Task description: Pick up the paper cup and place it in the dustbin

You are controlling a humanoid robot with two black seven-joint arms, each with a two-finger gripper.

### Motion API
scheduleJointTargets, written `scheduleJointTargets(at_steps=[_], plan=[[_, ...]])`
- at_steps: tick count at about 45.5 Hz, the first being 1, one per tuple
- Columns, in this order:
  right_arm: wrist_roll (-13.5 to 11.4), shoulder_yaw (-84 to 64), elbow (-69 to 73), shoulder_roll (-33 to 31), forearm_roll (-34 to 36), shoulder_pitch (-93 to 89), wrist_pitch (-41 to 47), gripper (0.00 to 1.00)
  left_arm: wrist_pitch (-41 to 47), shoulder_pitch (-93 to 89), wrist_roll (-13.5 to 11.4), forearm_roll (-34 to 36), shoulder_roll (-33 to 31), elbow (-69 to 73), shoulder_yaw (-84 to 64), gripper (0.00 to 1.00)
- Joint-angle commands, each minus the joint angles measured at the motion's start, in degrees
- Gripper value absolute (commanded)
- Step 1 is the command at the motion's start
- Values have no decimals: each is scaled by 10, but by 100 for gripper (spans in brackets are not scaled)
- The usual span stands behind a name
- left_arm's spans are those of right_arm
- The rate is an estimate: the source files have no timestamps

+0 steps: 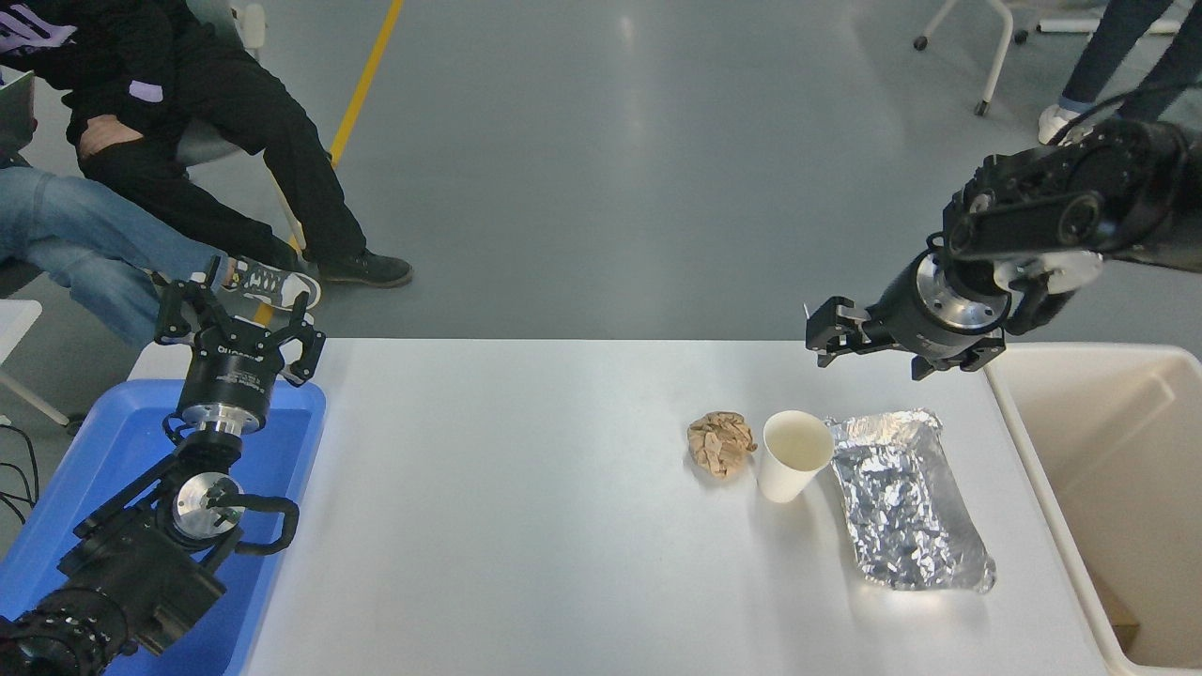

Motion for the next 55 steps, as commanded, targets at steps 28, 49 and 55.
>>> scheduleJointTargets(at_steps=[28, 49, 55], plan=[[-2, 37, -124, 55, -7, -203, -95, 90, 0, 0, 0, 0, 0, 0, 0, 99], [-3, 46, -154, 52, 6, -241, -107, 54, 0, 0, 0, 0, 0, 0, 0, 99], [-3, 47, -153, 51, 10, -240, -107, 39, 0, 0, 0, 0, 0, 0, 0, 99]])
